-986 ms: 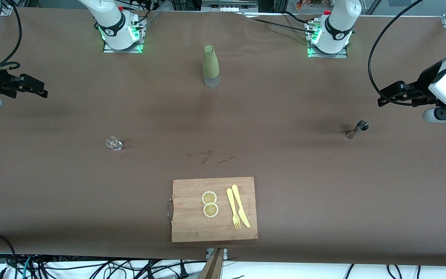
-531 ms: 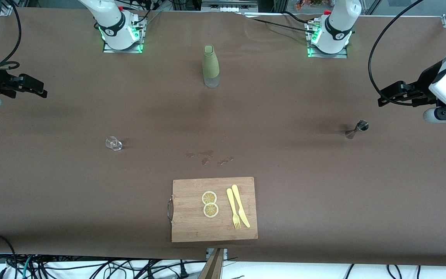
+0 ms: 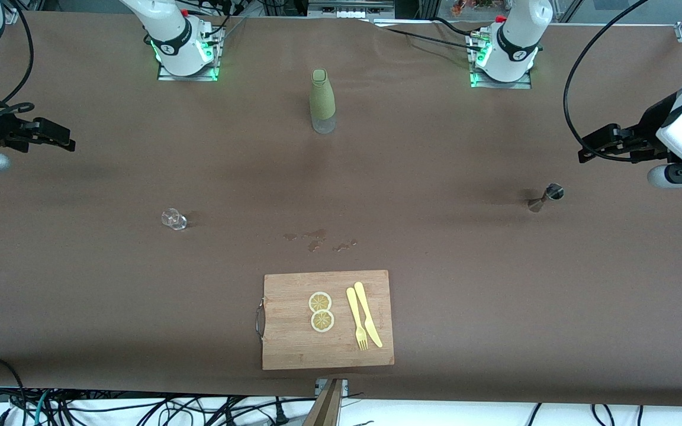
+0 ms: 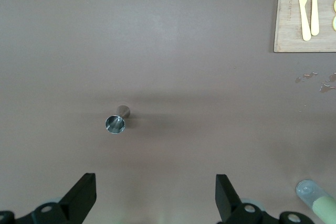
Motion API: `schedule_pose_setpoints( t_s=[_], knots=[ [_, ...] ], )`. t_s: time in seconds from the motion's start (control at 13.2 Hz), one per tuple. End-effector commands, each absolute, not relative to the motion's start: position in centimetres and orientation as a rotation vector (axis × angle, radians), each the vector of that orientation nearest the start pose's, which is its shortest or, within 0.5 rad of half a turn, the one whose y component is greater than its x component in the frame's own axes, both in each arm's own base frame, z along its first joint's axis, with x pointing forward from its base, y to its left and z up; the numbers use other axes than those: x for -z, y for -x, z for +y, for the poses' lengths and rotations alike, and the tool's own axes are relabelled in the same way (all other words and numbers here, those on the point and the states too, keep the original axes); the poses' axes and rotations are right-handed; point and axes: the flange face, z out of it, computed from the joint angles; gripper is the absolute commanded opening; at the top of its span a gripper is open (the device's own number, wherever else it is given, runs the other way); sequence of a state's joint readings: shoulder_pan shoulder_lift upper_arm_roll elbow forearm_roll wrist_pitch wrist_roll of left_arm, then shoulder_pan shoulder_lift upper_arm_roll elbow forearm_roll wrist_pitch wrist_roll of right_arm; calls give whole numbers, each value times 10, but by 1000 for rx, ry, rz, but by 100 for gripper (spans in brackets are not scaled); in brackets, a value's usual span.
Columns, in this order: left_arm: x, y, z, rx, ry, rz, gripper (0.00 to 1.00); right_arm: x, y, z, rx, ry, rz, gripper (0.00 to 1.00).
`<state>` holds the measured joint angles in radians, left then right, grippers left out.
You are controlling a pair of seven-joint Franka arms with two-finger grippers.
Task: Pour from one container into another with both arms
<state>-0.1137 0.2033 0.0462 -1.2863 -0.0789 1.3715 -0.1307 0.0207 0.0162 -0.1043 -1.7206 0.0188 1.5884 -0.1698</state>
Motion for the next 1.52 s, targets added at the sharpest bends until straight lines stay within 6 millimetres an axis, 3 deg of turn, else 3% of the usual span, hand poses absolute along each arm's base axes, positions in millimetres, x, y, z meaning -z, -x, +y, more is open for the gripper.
schedule_pose_setpoints(
  t_s=[0.0,0.3,0.45,0.53,0.83,1.06,1.21,1.44],
  knots=[
    [-621,-597,-48,-190,3170,-72,100,-537,-553,-70,-260,3026,-311,100],
    [-603,-606,-10,-265,3279,-178,100,-513,-555,-104,-228,2852,-590,100],
    [-596,-605,23,-299,3292,-237,100,-497,-555,-135,-165,2730,-763,100],
    [-587,-605,42,-314,3317,-159,100,-488,-555,-149,-122,2668,-817,100],
    [-527,-614,108,-348,3394,569,100,-429,-553,-210,91,2397,-980,100],
    [-486,-610,171,-244,3460,1047,100,-388,-557,-227,232,2240,-1069,100],
    [-445,-601,211,-95,3533,1414,100,-349,-562,-232,351,2121,-1113,100],
    [-379,-590,247,343,3514,1946,100,-286,-567,-230,530,1934,-1230,100]
  ],
)
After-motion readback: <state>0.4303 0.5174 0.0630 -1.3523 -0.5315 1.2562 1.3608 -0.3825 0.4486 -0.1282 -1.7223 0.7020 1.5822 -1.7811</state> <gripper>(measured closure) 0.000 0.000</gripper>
